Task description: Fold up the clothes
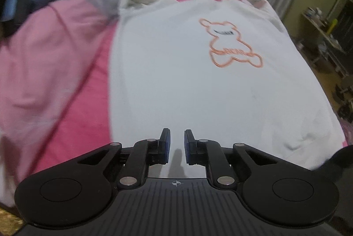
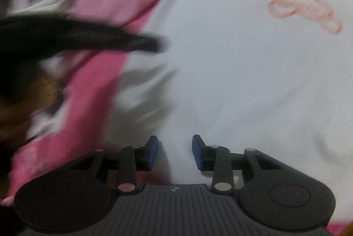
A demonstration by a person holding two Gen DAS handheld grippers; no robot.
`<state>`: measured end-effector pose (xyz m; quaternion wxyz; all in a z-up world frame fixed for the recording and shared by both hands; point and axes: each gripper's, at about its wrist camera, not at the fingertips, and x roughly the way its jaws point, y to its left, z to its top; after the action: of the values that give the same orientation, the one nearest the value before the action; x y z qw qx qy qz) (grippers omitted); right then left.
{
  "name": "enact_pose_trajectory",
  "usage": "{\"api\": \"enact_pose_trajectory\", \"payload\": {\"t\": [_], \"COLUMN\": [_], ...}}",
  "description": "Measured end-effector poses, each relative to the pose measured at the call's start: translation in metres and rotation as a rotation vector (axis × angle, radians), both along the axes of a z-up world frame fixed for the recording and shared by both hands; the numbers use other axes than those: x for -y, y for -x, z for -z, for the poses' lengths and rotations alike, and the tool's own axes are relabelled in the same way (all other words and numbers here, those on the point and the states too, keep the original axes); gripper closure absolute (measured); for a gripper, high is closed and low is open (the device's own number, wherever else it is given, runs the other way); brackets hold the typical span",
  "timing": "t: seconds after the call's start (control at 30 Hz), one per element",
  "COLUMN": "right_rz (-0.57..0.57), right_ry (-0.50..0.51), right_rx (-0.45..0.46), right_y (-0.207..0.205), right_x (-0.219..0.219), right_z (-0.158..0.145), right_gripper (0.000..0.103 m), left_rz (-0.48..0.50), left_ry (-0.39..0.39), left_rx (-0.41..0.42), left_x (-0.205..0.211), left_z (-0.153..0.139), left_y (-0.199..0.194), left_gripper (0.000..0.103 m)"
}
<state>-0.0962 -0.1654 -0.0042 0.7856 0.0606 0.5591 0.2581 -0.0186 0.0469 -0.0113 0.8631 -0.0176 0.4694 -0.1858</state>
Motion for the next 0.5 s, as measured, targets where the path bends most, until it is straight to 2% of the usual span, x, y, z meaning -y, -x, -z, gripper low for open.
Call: {"api": "enact_pose_trajectory", "payload": {"t": [0.07, 0.13, 0.23, 0.3, 0.37, 0.4, 0.47, 0.5], "right_rz": [0.085, 0.214, 0.435, 0.568, 0.647, 0.673, 0.696, 0.707], "right_ry": [-0.042, -0.012, 0.01, 0.015, 0.041, 0.067, 0.121, 0.147], "right_rx": [-0.011, 0.071, 0.138, 0.106, 0.031, 0.007, -0.001, -0.006], "right_y": [-0.005, -0.022, -0.056, -0.079, -0.087, -0.082, -0.064, -0.055], "right_x": [0.027, 0.067, 0.147, 0.2, 0.238, 0.253, 0.276, 0.287], "right_z": [-0.011, -0.028, -0.044, -0.036, -0.016, -0.009, -0.006, -0.004], "right_gripper": [0.067, 0.067, 0.067, 0.067, 0.067, 0.068, 0.08, 0.08], "left_rz": [0.029, 0.067, 0.111, 0.117, 0.115, 0.114, 0.11, 0.107], "left_ry": [0.006, -0.006, -0.027, -0.031, -0.03, -0.03, -0.023, -0.016], "left_rx": [-0.028, -0.045, -0.062, -0.076, -0.092, -0.1, -0.109, -0.113], "left_x": [0.009, 0.019, 0.032, 0.034, 0.035, 0.035, 0.034, 0.032], "left_z": [0.006, 0.013, 0.021, 0.025, 0.029, 0.031, 0.035, 0.036], "left_y": [-0.002, -0.002, -0.001, 0.0, 0.0, 0.0, -0.001, -0.001], "left_gripper": [0.089, 0.088, 0.086, 0.086, 0.085, 0.085, 0.085, 0.085]}}
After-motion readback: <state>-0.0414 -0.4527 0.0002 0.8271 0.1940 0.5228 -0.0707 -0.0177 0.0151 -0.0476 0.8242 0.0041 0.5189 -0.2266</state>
